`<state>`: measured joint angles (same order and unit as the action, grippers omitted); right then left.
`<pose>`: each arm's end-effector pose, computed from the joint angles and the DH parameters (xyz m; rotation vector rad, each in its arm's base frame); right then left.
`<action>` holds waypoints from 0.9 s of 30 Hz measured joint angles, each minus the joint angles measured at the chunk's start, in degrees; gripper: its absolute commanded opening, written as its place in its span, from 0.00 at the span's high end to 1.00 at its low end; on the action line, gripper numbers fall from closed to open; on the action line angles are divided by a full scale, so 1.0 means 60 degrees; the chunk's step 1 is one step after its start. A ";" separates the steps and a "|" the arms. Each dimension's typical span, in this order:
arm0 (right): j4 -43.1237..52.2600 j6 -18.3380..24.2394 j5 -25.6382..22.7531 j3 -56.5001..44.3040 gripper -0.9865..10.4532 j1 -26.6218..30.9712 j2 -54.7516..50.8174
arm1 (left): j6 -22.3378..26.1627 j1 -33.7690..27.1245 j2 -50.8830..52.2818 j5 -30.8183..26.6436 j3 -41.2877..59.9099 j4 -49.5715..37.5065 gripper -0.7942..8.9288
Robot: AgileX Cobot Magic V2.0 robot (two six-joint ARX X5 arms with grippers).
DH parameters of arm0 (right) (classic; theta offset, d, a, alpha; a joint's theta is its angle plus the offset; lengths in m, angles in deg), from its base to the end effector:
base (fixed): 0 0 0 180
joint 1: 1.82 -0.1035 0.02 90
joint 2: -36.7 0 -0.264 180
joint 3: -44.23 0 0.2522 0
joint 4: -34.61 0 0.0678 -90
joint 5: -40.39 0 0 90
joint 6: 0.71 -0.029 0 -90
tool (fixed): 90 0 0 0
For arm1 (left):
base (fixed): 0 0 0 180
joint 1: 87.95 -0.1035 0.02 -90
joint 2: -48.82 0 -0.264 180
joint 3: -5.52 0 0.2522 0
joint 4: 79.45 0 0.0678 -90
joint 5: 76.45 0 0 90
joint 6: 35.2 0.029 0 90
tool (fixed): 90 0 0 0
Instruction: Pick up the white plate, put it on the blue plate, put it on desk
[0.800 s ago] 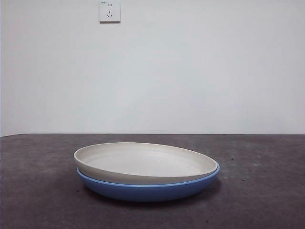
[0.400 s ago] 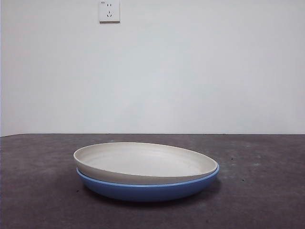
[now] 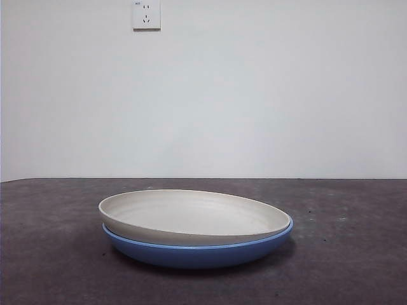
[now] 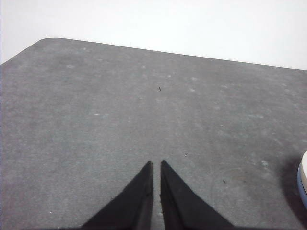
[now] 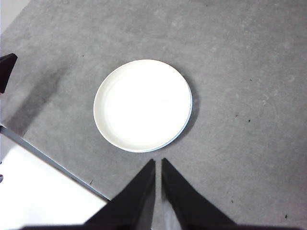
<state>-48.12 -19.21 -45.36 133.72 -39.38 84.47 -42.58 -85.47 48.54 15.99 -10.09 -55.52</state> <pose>0.0810 0.0650 0.4033 0.0866 0.8023 0.5751 0.0948 -0.0053 0.1570 -0.1284 0.1555 -0.0759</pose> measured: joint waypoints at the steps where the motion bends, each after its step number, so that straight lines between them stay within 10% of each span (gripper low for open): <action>1: 0.0000 0.0004 0.0000 0.0000 0.90 0.0000 0.0000 | 0.0000 0.0000 0.0000 0.0004 0.0000 -0.0004 0.89; 13: 0.1945 0.1366 -0.0510 -0.0805 0.90 0.1588 -0.0696 | 0.0000 0.0000 0.0000 0.0004 0.0000 -0.0007 0.89; 17: 0.4951 0.1883 0.0262 -0.3177 0.90 0.3512 -0.2444 | 0.0000 0.0000 0.0000 0.0000 0.0000 -0.0011 0.89; 27: 0.8674 0.2605 -0.0929 -0.8830 0.90 0.6320 -0.6047 | 0.0000 0.0000 0.0000 0.0004 0.0000 -0.0015 0.89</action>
<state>3.92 -3.58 -50.94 80.74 -1.46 48.18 -42.58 -85.47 48.54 16.01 -10.09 -55.60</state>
